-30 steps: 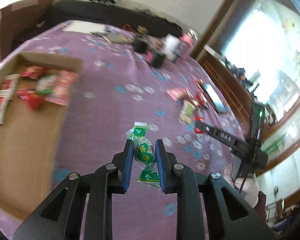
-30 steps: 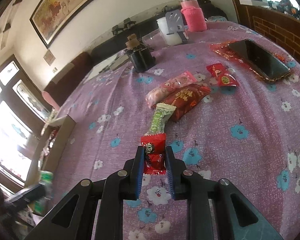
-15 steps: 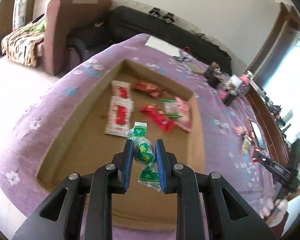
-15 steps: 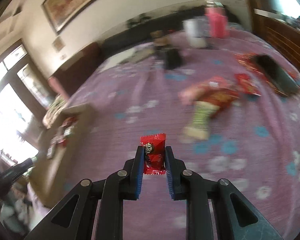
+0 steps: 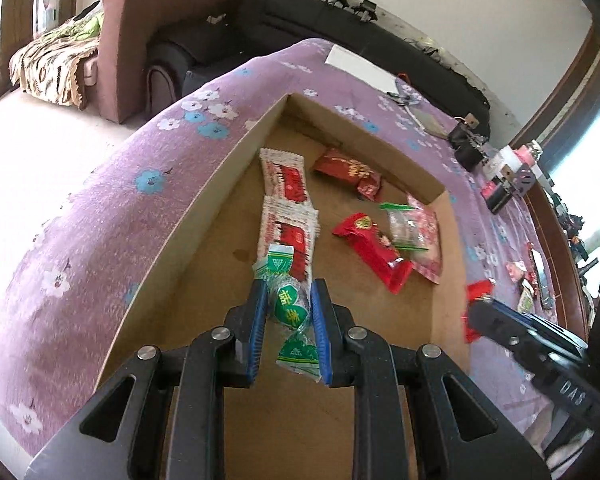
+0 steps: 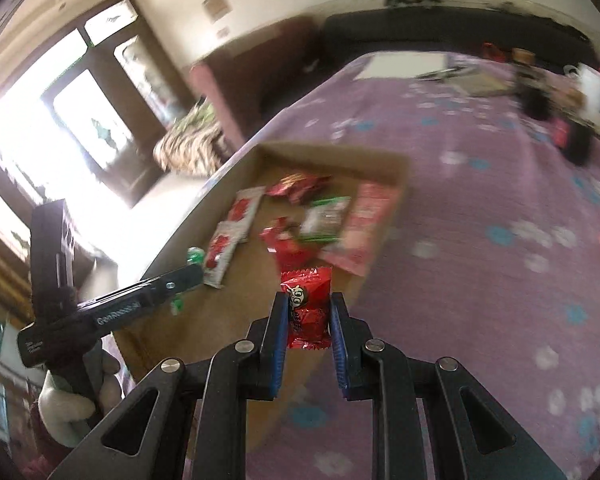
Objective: Organize snacks
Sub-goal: 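Grasp green candies with the left tool while the right carries the red candy to the box, then open both tools to drop the green and red candies into the box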
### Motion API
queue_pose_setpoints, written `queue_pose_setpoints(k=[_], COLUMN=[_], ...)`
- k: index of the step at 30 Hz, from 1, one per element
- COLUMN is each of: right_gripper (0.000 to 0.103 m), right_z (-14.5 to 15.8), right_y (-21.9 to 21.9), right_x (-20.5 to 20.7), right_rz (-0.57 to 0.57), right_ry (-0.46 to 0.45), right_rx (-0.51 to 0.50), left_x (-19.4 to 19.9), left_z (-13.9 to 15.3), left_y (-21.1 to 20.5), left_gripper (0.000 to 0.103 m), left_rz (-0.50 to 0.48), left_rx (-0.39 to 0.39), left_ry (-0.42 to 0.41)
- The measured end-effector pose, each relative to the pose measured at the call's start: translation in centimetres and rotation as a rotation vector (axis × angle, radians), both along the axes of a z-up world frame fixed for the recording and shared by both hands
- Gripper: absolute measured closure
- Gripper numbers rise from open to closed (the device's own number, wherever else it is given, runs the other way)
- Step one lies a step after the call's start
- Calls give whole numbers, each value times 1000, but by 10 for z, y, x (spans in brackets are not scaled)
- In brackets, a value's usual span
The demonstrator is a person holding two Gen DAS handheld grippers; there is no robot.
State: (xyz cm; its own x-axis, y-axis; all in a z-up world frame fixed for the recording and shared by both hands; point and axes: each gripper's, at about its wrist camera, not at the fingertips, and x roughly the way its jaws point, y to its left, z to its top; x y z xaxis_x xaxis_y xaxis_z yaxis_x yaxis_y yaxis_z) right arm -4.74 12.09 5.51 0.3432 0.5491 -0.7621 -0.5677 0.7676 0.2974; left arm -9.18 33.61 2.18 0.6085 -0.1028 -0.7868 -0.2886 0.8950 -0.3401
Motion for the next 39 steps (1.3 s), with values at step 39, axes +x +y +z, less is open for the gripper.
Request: queue_pose_setpoints(k=[39], right_gripper=[68], right_z=[12], right_y=[-84], right_x=[-16], right_rz=[-144], right_ry=[-66], right_rx=[62], left_x=[-64], left_z=[56], left_y=[-98], left_gripper=[69], left_rz=[-30], left_rx=[305], left_ry=[-122])
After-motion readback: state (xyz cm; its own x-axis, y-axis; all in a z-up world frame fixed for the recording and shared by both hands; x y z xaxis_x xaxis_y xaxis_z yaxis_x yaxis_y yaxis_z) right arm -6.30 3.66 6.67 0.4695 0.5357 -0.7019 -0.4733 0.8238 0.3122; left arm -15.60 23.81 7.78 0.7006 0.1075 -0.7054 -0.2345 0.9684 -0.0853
